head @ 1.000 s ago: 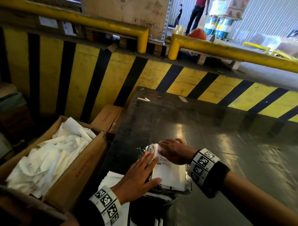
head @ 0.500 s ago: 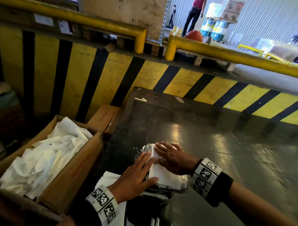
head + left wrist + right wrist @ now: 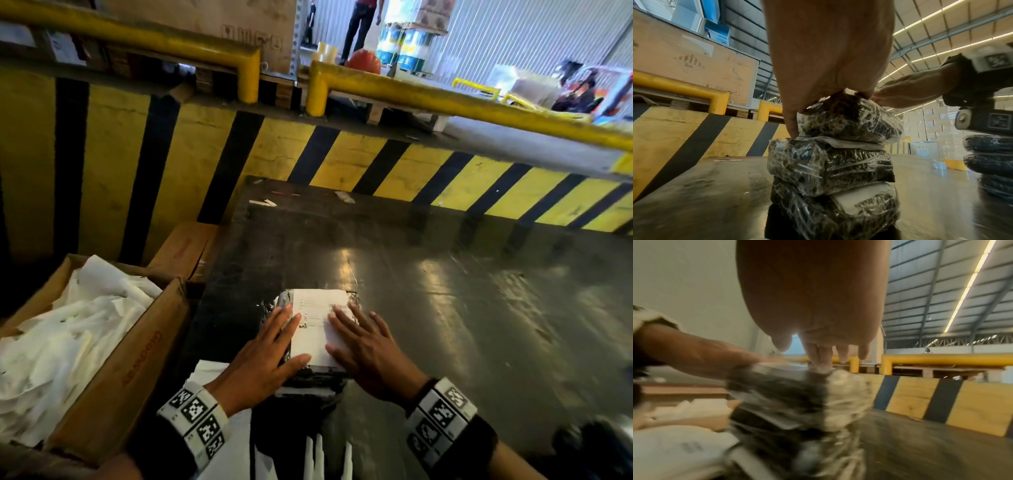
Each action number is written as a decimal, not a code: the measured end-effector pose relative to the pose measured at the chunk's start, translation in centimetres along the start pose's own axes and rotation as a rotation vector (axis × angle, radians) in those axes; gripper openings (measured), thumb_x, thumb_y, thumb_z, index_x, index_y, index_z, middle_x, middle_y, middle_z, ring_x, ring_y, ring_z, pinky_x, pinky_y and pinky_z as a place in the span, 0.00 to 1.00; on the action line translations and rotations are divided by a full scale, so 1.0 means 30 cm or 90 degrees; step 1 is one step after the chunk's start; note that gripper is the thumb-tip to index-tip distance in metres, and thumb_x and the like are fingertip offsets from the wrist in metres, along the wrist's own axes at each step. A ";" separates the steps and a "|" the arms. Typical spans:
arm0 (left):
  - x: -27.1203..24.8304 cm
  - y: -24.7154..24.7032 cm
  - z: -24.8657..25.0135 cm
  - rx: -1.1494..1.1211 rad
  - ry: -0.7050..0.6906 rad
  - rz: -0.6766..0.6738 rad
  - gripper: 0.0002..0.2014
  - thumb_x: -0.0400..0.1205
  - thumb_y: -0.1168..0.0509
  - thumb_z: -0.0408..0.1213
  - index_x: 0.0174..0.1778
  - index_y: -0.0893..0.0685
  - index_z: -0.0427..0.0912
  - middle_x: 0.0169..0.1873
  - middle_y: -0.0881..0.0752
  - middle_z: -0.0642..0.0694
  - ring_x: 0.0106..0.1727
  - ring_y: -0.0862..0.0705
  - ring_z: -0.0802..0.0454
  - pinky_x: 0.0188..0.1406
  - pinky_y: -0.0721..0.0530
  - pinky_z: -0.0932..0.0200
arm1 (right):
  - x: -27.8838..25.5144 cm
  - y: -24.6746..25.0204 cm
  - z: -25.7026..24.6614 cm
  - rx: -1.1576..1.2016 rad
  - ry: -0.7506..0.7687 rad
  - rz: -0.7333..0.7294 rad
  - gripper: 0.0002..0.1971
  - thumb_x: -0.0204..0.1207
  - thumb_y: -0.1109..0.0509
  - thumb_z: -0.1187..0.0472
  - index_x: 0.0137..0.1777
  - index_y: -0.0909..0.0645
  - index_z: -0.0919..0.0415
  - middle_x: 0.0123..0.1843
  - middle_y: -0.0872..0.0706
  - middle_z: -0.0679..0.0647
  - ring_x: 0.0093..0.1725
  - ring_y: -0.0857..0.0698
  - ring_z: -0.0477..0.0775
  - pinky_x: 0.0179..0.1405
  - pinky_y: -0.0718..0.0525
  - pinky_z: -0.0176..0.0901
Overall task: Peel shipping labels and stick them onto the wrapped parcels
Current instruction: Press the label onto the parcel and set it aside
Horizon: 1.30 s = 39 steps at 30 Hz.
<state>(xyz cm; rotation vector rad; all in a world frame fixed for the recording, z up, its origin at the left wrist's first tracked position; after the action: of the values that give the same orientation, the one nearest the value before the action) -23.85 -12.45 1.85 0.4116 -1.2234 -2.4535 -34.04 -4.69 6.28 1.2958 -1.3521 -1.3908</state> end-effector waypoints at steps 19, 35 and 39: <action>0.015 -0.004 -0.021 0.007 -0.020 0.037 0.50 0.64 0.68 0.82 0.81 0.60 0.59 0.80 0.66 0.63 0.80 0.68 0.65 0.80 0.42 0.38 | -0.109 -0.117 -0.115 -0.036 0.015 0.191 0.30 0.83 0.56 0.40 0.81 0.43 0.53 0.83 0.42 0.52 0.83 0.51 0.55 0.76 0.51 0.58; -0.015 0.054 0.191 0.272 -0.205 0.162 0.30 0.81 0.56 0.59 0.78 0.35 0.51 0.81 0.39 0.44 0.82 0.47 0.45 0.80 0.40 0.42 | -0.169 -0.003 0.083 0.182 -0.095 0.496 0.20 0.82 0.46 0.52 0.73 0.28 0.53 0.78 0.30 0.51 0.79 0.36 0.48 0.74 0.37 0.47; -0.045 -0.071 0.271 0.393 -0.299 0.127 0.26 0.82 0.49 0.51 0.75 0.32 0.46 0.76 0.28 0.46 0.80 0.40 0.45 0.75 0.42 0.44 | -0.047 -0.055 0.102 0.248 -0.121 0.427 0.26 0.80 0.52 0.47 0.74 0.28 0.53 0.78 0.35 0.45 0.80 0.40 0.46 0.75 0.39 0.50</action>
<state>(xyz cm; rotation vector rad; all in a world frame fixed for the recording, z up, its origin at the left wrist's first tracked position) -26.41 -4.97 4.97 -0.1514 -2.1074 -2.0156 -36.62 -2.56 4.58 0.8123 -2.0229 -0.8194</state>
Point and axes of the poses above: each hand's wrist, its own x-axis towards the middle knuckle, its own y-axis out of the back of the hand, z = x × y, the point moved 10 cm from there along x, towards the middle knuckle
